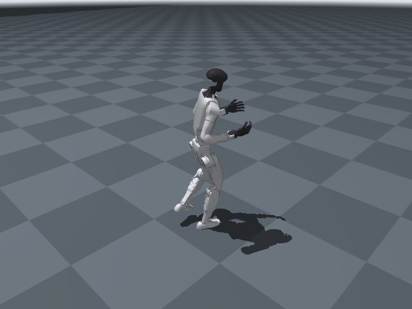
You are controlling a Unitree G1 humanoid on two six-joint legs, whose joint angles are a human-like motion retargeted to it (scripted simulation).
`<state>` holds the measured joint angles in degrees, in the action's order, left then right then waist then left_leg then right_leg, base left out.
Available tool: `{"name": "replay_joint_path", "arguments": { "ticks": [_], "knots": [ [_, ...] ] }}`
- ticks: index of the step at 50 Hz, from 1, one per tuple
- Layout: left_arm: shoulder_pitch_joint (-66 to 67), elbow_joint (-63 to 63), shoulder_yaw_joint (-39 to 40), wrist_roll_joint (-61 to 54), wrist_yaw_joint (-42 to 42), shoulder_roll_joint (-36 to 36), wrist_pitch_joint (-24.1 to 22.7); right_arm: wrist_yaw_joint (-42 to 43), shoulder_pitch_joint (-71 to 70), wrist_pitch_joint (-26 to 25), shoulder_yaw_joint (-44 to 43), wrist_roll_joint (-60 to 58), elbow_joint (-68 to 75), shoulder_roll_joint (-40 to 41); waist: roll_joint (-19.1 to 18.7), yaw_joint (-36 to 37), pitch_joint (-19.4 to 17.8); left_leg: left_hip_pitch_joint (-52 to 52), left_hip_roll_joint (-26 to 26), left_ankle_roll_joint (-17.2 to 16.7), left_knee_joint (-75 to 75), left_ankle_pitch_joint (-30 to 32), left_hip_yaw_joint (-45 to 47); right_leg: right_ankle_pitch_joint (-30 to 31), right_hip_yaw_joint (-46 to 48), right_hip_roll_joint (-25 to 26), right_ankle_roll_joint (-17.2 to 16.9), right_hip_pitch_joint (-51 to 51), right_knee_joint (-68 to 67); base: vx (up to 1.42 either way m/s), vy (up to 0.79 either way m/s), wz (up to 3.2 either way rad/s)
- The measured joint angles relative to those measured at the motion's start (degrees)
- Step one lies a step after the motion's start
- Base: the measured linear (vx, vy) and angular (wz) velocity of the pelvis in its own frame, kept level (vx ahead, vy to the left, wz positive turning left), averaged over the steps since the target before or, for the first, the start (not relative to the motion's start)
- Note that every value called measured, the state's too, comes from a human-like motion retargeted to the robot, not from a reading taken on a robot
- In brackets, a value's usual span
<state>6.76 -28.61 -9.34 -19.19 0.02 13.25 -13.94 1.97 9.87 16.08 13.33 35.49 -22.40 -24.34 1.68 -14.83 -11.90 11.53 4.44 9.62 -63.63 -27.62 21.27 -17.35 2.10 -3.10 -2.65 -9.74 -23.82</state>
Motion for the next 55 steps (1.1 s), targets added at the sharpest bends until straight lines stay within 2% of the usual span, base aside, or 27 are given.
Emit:
{"name": "replay_joint_path", "arguments": {
  "ticks": [3, 5, 7, 8, 10, 13, 15, 17, 19, 22, 25, 28, 31, 33, 35, 36, 37, 38, 39, 40, 41, 43, 45, 47, 50, 53, 55],
  "knots": [
    [13.09, -4.23, 3.47, -2.50, -2.03, 5.09, -1.82, -4.12, 9.56, -0.11, -3.17, -1.55, -7.06, 0.49, 2.60, 7.07, 2.12, -4.59, -5.43, -3.12, 29.24, 6.90, -3.78, 8.54, -13.39, 1.07, -5.32, 3.60, 7.87, 0.46, 0.20, -4.25],
    [19.85, -5.92, 6.47, -3.29, -2.04, 6.38, -3.06, -5.13, 14.01, 1.14, -8.09, -8.29, -11.30, -2.43, 1.47, 10.31, 2.53, -7.17, -6.08, -5.64, 46.72, 13.75, -12.82, 11.04, -17.29, 2.76, -8.08, 4.81, 11.28, 0.34, 0.30, -4.31],
    [23.85, -7.48, 7.28, -4.06, 0.74, 6.51, -3.87, -3.21, 17.45, 2.80, -14.21, -11.37, -15.87, -5.58, 0.29, 12.22, 2.59, -7.68, -4.98, -6.92, 52.92, 16.57, -25.96, 6.72, -12.87, 2.59, -8.21, 4.89, 11.54, 0.22, 0.33, -4.00],
    [24.07, -8.09, 6.76, -3.97, 3.36, 6.51, -4.24, -1.50, 18.32, 3.58, -16.99, -10.74, -18.00, -6.81, -0.16, 12.62, 2.38, -7.52, -4.43, -7.90, 52.45, 15.38, -31.64, 3.00, -8.69, 1.88, -7.39, 4.45, 10.49, 0.12, 0.34, -3.69],
    [20.81, -8.28, 4.83, -1.59, 8.83, 7.65, -5.44, 2.68, 17.45, 5.59, -20.72, -8.56, -20.94, -8.57, -1.09, 12.61, 1.74, -7.62, -2.88, -11.45, 48.83, 8.94, -35.44, -4.67, 0.32, 0.41, -4.18, 2.68, 5.84, 0.02, 0.34, -3.49],
    [5.26, -1.00, -0.86, 5.18, 10.09, 13.39, -5.38, 9.82, 8.66, 7.97, -19.00, -10.38, -19.38, -8.96, -0.60, 11.70, 1.40, -7.09, -0.85, -13.89, 43.02, -1.77, -23.30, -13.68, 6.75, -1.36, 1.88, -4.25, -6.87, -0.11, 0.31, -3.39],
    [-9.10, 6.20, -4.89, 8.41, 7.60, 17.68, -2.15, 11.01, 2.98, 6.93, -13.43, -8.34, -15.64, -7.28, 1.74, 11.38, 1.51, -7.46, -1.61, -12.34, 42.39, -4.78, -14.83, -17.24, 6.05, -2.13, 3.97, -8.68, -11.77, -0.14, 0.22, -3.24],
    [-22.77, 8.68, -6.39, 13.08, 8.45, 18.56, 1.18, 7.89, 2.48, 4.21, -8.52, -5.06, -14.02, -5.98, 3.21, 11.07, 1.12, -9.70, -2.77, -11.33, 44.98, -3.69, -8.28, -18.32, 4.89, -2.53, 4.44, -9.41, -10.70, -0.05, 0.14, -2.94],
    [-32.08, 6.63, -5.14, 17.12, 11.35, 15.60, 1.94, 3.16, 5.46, 2.87, -5.77, -4.11, -15.30, -6.40, 2.21, 9.13, 1.66, -12.08, -2.75, -11.57, 47.64, -1.22, -2.89, -17.20, 5.30, -2.55, 3.39, -7.74, -6.02, 0.08, 0.09, -2.58],
    [-39.03, 1.52, -2.61, 19.29, 15.65, 9.55, 2.41, -2.65, 10.86, 1.06, -5.91, -1.89, -17.22, -8.94, -1.64, 3.23, 4.36, -14.96, -1.93, -11.50, 51.07, 4.23, 2.71, -13.24, 6.68, -1.64, 0.30, -4.52, 2.75, 0.21, -0.01, -2.30],
    [-38.20, -1.80, -1.50, 13.96, 15.68, 9.94, 2.11, -6.79, 16.20, -3.39, -10.02, -0.55, -14.85, -10.69, -4.00, -2.55, 9.65, -17.05, -1.65, -11.42, 52.89, 11.10, 7.63, -7.73, 9.45, -1.17, -2.19, -2.07, 9.40, 0.30, -0.17, -2.60],
    [-35.48, -0.58, -3.11, 11.01, 11.21, 12.66, 3.15, -8.52, 19.71, -6.12, -13.57, -4.22, -9.92, -10.28, -3.47, -3.58, 12.75, -18.63, -2.41, -11.41, 51.32, 16.49, 9.78, -4.94, 12.83, -1.41, -4.64, 0.72, 13.45, 0.31, -0.25, -3.01],
    [-31.54, 2.54, -4.31, 10.86, 7.19, 14.68, 4.74, -10.20, 19.88, -8.27, -15.40, -6.22, -3.18, -8.63, -0.82, -1.79, 13.49, -17.21, -3.36, -9.14, 40.63, 17.31, 7.36, -4.92, 11.48, -2.20, -6.28, 3.90, 15.20, 0.27, -0.26, -3.39],
    [-26.79, 4.11, -3.04, 10.75, 4.16, 14.93, 4.89, -12.98, 17.47, -10.35, -14.94, -6.29, 1.49, -7.28, 0.31, -0.75, 12.23, -12.50, -2.20, -8.24, 25.60, 16.26, 3.38, -8.16, 6.53, -1.30, -5.02, 5.92, 15.83, 0.22, -0.20, -3.53],
    [-20.61, 6.63, -0.51, 9.92, 2.74, 12.66, 4.20, -13.32, 12.74, -10.63, -12.46, -8.62, 5.08, -7.11, -0.92, 0.16, 8.36, -7.07, -0.16, -9.23, 9.37, 15.72, -2.78, -12.18, 0.01, 1.86, -0.81, 8.15, 14.94, 0.20, -0.10, -3.54],
    [-17.29, 9.47, 0.73, 8.66, 3.47, 10.19, 4.05, -11.34, 9.06, -9.50, -9.83, -10.70, 6.08, -7.47, -2.06, 0.43, 5.03, -5.45, 0.80, -9.39, 2.68, 14.59, -5.76, -14.21, -3.04, 3.89, 1.99, 9.21, 12.32, 0.22, -0.04, -3.43],
    [-14.17, 12.15, 2.16, 2.46, 5.34, 7.94, 4.06, -9.23, 4.77, -8.85, -7.00, -12.68, 6.81, -8.59, -3.24, 0.76, 1.40, -4.12, 1.88, -9.36, -3.47, 13.32, -8.37, -16.23, -6.03, 5.96, 4.74, 10.22, 9.28, 0.25, -0.01, -3.29],
    [-11.45, 14.51, 3.99, -13.65, 9.50, 6.12, 4.39, -6.84, -0.78, -9.19, -3.78, -14.47, 7.00, -11.22, -4.50, 1.20, -2.85, -3.39, 3.22, -8.94, -8.56, 11.75, -10.26, -18.25, -8.93, 8.12, 7.41, 11.13, 5.37, 0.29, -0.01, -3.06],
    [-8.48, 16.63, 4.99, -21.20, 11.88, 4.29, 4.20, -5.25, -5.59, -8.93, -1.06, -14.93, 6.82, -11.17, -5.06, 2.04, -5.92, -2.16, 4.27, -7.66, -12.56, 9.69, -11.61, -19.63, -11.51, 9.60, 8.92, 11.81, 2.29, 0.33, -0.01, -2.79],
    [-5.38, 18.63, 5.56, -24.48, 13.36, 2.45, 3.75, -4.07, -10.02, -8.37, 1.41, -14.73, 6.46, -9.77, -5.27, 3.09, -8.41, -0.69, 5.17, -5.95, -16.03, 7.38, -12.70, -20.69, -13.93, 10.75, 9.85, 12.39, -0.37, 0.39, -0.01, -2.51],
    [-2.00, 18.35, 5.35, -26.49, 13.28, 2.02, 3.14, -3.61, -14.05, -8.08, 3.41, -14.26, 5.73, -7.69, -4.93, 5.49, -8.94, 1.59, 4.90, -4.05, -17.24, 4.89, -13.36, -20.80, -16.42, 10.82, 9.33, 12.55, -1.25, 0.45, 0.01, -2.33],
    [5.69, 15.21, 4.49, -29.41, 11.33, 3.74, 2.58, -2.85, -20.73, -7.69, 6.24, -13.35, 3.29, -3.38, -3.44, 11.53, -7.59, 6.57, 3.29, -0.68, -16.14, 0.09, -13.56, -19.63, -20.93, 9.19, 6.79, 12.62, -0.44, 0.55, 0.05, -2.01],
    [14.41, 8.95, 4.22, -31.30, 7.65, 9.83, 2.91, -1.95, -25.54, -7.52, 7.14, -12.31, -0.32, 1.58, 0.03, 18.72, -3.37, 11.21, 1.00, 1.36, -8.53, -3.06, -11.23, -15.43, -23.69, 4.78, 2.11, 12.53, 4.70, 0.65, 0.10, -1.43],
    [21.67, 3.76, 5.08, -32.61, 4.44, 16.56, 2.56, -1.12, -29.12, -6.84, 7.79, -10.95, -4.54, 6.28, 4.09, 24.76, 0.17, 12.70, -0.68, 1.05, 5.65, -3.18, -7.07, -8.42, -23.47, 0.11, -2.39, 13.34, 11.31, 0.68, 0.14, -0.86],
    [28.81, 0.96, 6.58, -33.98, 2.19, 22.79, 1.34, 0.22, -34.59, -5.36, 11.38, -8.73, -10.06, 10.81, 8.35, 31.47, 2.37, 9.38, -2.04, -3.12, 32.88, -0.40, -0.73, 2.46, -23.36, -2.52, -6.38, 14.96, 17.50, 0.67, 0.18, -0.69],
    [29.78, 4.52, 8.04, -29.39, 1.82, 22.68, 1.12, -2.39, -38.21, -4.28, 16.27, -8.57, -15.18, 9.20, 8.39, 32.83, -0.37, 2.17, -2.08, -8.01, 50.57, 3.49, 2.57, 10.14, -22.08, -0.93, -6.93, 20.11, 20.47, 0.65, 0.23, -0.27],
    [25.22, 8.92, 7.00, -25.25, 0.95, 18.78, 1.81, -7.45, -37.17, -4.38, 17.48, -8.05, -18.40, 5.21, 5.20, 29.64, -6.61, -4.70, -1.24, -10.01, 52.30, 4.50, 2.42, 12.59, -17.72, 1.02, -4.96, 26.87, 19.16, 0.64, 0.26, 0.78]
  ]
}}
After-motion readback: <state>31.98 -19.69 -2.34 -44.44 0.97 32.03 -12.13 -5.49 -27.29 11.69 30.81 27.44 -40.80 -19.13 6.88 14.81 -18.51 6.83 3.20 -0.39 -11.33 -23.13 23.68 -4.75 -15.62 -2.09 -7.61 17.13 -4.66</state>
